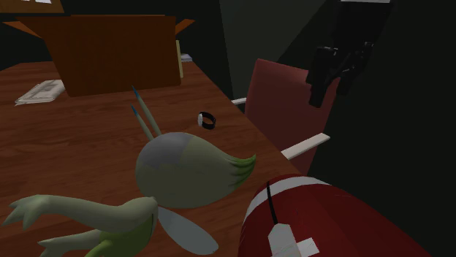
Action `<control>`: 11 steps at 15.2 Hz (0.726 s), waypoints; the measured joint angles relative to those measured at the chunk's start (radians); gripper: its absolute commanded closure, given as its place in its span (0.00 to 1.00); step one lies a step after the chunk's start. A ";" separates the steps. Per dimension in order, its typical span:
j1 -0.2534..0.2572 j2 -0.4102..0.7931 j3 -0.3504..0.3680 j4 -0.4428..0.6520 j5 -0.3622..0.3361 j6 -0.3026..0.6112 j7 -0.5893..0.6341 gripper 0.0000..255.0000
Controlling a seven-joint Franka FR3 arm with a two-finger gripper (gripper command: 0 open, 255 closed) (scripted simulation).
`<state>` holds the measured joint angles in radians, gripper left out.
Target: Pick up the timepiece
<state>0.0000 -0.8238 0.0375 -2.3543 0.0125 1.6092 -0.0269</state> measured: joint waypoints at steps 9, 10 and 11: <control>0.036 0.259 0.088 0.148 0.023 0.085 0.040 0.00; 0.040 0.300 0.101 0.180 0.023 0.090 0.047 0.00; 0.044 0.330 0.112 0.197 0.023 0.099 0.052 0.00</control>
<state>0.0444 -0.4940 0.1494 -2.1576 0.0353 1.7086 0.0248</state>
